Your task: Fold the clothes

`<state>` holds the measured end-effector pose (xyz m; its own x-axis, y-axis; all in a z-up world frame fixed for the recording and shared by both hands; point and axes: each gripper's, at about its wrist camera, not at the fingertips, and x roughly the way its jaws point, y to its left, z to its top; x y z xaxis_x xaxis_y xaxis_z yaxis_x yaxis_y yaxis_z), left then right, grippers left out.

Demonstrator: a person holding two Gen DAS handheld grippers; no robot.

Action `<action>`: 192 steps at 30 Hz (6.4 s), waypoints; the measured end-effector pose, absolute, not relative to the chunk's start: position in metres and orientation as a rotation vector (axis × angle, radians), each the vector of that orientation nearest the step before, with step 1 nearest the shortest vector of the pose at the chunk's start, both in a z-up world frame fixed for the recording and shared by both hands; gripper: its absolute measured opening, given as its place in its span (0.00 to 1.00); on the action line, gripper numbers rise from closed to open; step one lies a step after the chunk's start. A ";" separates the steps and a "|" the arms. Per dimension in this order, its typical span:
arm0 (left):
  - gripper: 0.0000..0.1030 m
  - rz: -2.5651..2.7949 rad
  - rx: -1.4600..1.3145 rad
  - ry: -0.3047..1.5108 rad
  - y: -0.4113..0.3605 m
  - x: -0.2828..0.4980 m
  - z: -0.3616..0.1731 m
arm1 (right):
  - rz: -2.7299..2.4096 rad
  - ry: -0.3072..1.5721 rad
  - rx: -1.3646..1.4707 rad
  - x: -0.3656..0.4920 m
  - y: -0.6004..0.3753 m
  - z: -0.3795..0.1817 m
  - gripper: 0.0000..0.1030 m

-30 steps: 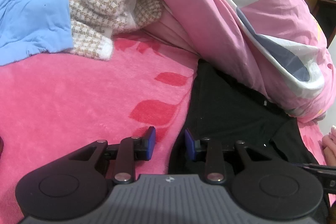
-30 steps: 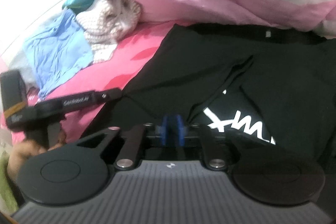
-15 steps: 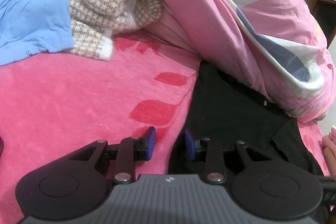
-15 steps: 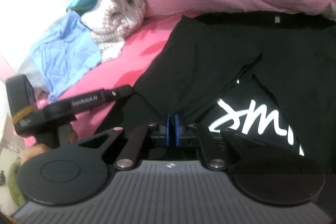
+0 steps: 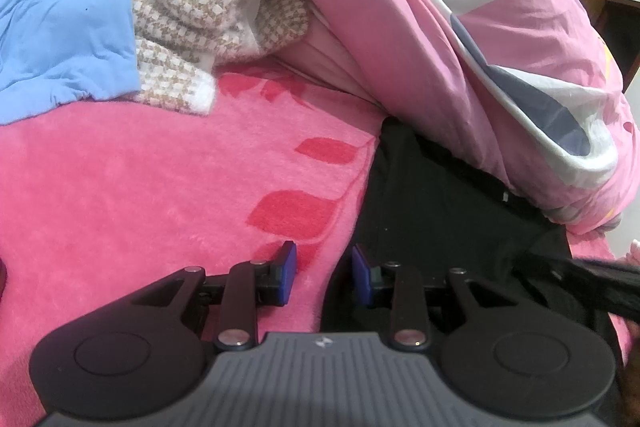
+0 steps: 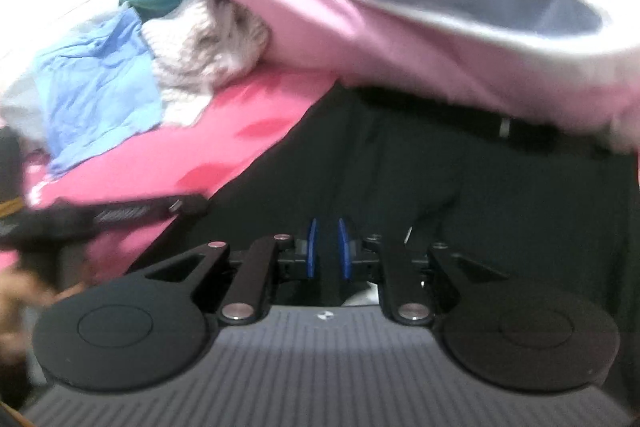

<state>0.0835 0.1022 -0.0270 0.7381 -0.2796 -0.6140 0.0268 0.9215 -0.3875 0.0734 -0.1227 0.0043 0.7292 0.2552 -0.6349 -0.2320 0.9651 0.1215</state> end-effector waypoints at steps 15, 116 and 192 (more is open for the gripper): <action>0.30 -0.156 -0.369 0.720 0.102 0.082 -0.029 | 0.173 0.780 -0.050 0.140 -0.149 -0.020 0.08; 0.42 -0.350 0.055 0.691 0.108 -0.258 -0.003 | -0.010 0.628 0.214 -0.279 -0.218 -0.027 0.24; 0.64 -0.461 -0.063 0.722 0.156 -0.196 0.011 | 0.053 0.675 -0.028 -0.030 -0.147 -0.032 0.99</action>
<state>-0.1961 0.1560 0.0113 0.6552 -0.4274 -0.6229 0.3847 0.8984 -0.2117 -0.0303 -0.1472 -0.0322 0.7796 0.0404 -0.6250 -0.0585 0.9983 -0.0085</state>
